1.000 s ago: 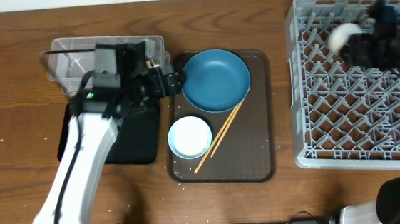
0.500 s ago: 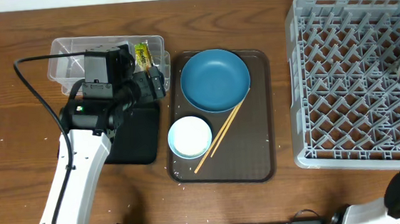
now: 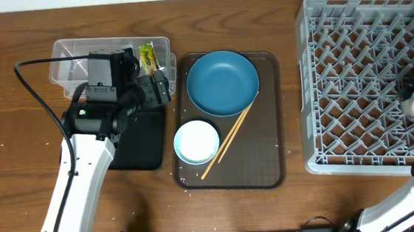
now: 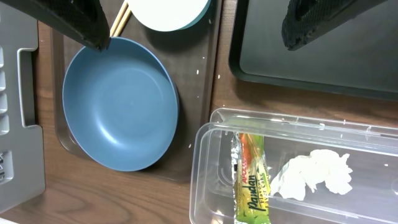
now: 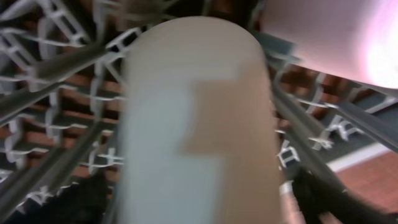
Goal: Sort waste into correct bins and load items into the dishwasher rack
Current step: 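Place the white cup upside down in the rack with the right gripper, then grasp the blue plate by its rim with the right gripper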
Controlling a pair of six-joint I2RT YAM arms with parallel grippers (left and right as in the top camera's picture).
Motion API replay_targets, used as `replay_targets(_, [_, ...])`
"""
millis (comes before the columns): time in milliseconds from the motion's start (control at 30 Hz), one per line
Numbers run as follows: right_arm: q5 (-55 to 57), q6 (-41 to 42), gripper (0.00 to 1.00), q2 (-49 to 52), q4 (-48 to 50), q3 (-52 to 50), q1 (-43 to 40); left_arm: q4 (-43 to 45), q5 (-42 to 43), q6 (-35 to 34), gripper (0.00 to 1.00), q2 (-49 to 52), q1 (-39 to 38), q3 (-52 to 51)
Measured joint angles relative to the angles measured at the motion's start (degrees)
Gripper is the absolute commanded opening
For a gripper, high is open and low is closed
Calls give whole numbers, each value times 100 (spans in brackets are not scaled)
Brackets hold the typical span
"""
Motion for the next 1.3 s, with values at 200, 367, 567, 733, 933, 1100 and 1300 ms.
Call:
replay_targets(200, [-501, -26, 99, -7, -144, 120, -7, -2, 0, 0, 91, 0, 0, 0])
replay_targets(367, [-723, -31, 99, -149, -225, 564, 13, -37, 0, 0, 91, 0, 0, 0])
replay_targets(567, [-1541, -208, 99, -929, 420, 796, 494, -251, 2, 0, 91, 0, 0, 0])
replay_targets(733, [-2149, -310, 97, -1233, 1064, 896, 1633, -459, -2, 0, 91, 0, 0, 0])
replay_targets(933, [-2304, -328, 90, -852, 1617, 876, 3128, -645, 0, 0, 91, 0, 0, 0])
replay_targets(1100, [-2048, -227, 84, -236, 1716, 841, 4002, -822, 0, 0, 91, 0, 0, 0])
replay_targets(1300, [-1318, 258, 69, 638, 1775, 811, 4704, -962, 0, 0, 91, 0, 0, 0])
